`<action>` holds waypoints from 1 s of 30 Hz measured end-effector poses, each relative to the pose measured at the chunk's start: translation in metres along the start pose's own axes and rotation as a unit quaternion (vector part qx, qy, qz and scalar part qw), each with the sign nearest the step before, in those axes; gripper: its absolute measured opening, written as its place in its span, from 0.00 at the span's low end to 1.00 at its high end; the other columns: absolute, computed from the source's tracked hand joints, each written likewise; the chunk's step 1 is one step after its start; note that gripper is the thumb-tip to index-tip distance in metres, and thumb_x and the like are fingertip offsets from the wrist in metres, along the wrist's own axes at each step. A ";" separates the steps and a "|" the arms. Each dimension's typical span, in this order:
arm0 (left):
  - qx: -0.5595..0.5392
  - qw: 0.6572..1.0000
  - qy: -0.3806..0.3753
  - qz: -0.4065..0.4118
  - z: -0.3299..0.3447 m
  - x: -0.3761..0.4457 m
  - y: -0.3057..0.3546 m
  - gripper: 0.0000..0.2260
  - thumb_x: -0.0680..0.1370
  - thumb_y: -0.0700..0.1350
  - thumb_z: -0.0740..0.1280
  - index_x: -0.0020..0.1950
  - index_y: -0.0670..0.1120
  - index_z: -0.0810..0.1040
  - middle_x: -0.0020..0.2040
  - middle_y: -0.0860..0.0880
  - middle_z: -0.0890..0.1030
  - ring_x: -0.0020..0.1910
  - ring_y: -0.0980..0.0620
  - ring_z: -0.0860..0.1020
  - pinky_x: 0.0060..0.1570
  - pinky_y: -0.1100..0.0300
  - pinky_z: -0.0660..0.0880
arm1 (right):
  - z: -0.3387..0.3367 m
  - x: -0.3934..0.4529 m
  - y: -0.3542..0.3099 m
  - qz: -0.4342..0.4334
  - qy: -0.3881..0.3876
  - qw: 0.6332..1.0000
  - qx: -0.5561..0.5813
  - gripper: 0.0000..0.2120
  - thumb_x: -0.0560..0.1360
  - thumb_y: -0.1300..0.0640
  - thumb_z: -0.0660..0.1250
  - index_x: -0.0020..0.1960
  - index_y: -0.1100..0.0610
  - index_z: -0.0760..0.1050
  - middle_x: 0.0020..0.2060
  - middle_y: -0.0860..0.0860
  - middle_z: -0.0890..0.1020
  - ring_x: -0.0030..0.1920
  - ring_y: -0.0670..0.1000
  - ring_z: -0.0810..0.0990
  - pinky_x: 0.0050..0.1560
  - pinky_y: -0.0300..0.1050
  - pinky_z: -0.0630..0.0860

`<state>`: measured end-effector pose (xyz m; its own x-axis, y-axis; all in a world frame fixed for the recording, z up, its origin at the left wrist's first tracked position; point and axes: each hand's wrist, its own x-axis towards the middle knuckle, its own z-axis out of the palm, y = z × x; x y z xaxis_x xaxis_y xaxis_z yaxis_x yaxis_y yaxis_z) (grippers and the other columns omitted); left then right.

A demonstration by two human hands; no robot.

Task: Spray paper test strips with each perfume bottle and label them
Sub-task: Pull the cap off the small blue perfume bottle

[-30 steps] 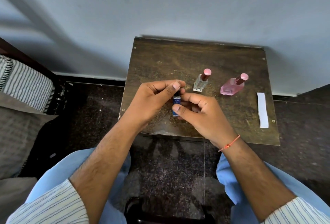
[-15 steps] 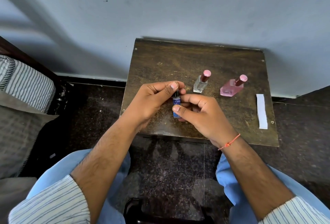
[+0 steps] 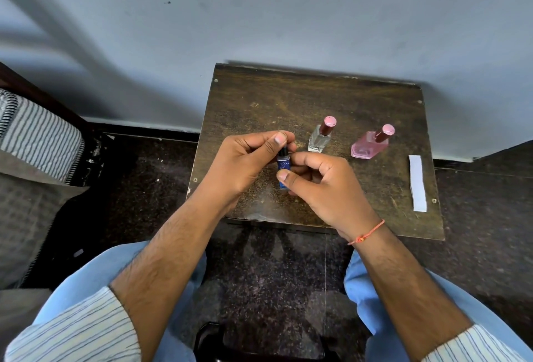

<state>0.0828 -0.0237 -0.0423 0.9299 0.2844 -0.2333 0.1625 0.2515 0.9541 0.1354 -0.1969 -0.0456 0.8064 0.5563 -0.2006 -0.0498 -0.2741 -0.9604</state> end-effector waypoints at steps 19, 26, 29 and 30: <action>-0.036 0.999 0.009 0.002 -0.002 -0.003 0.000 0.09 0.82 0.42 0.70 0.58 0.41 0.87 0.51 0.42 0.89 0.53 0.46 0.88 0.57 0.54 0.84 | -0.002 0.002 -0.002 0.027 -0.014 0.999 0.024 0.13 0.75 0.55 0.80 0.58 0.54 0.86 0.46 0.57 0.89 0.46 0.60 0.88 0.55 0.63 0.87; -0.032 0.999 -0.002 0.000 -0.004 -0.005 0.000 0.09 0.83 0.42 0.68 0.57 0.42 0.87 0.50 0.43 0.89 0.52 0.47 0.88 0.57 0.54 0.83 | -0.005 0.001 -0.006 0.083 -0.062 0.986 0.132 0.09 0.77 0.66 0.76 0.55 0.58 0.86 0.41 0.53 0.87 0.43 0.48 0.87 0.45 0.45 0.87; -0.079 0.997 0.002 -0.010 -0.010 -0.002 0.005 0.10 0.84 0.43 0.67 0.58 0.41 0.86 0.50 0.45 0.89 0.53 0.47 0.87 0.57 0.55 0.83 | -0.004 -0.004 -0.007 0.116 -0.101 0.973 0.171 0.10 0.72 0.61 0.77 0.53 0.56 0.87 0.43 0.54 0.88 0.45 0.50 0.87 0.48 0.47 0.88; -0.089 0.996 0.017 -0.008 -0.015 0.000 0.008 0.10 0.85 0.43 0.66 0.58 0.42 0.86 0.51 0.45 0.89 0.54 0.47 0.87 0.57 0.56 0.83 | 0.000 -0.006 -0.007 0.119 -0.113 0.972 0.167 0.11 0.72 0.61 0.78 0.54 0.56 0.87 0.45 0.56 0.88 0.46 0.50 0.87 0.49 0.47 0.88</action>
<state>0.0795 -0.0081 -0.0379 0.9158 0.3085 -0.2572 0.1137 0.4152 0.9026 0.1309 -0.1986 -0.0377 0.6011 0.6765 -0.4255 -0.4379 -0.1667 -0.8835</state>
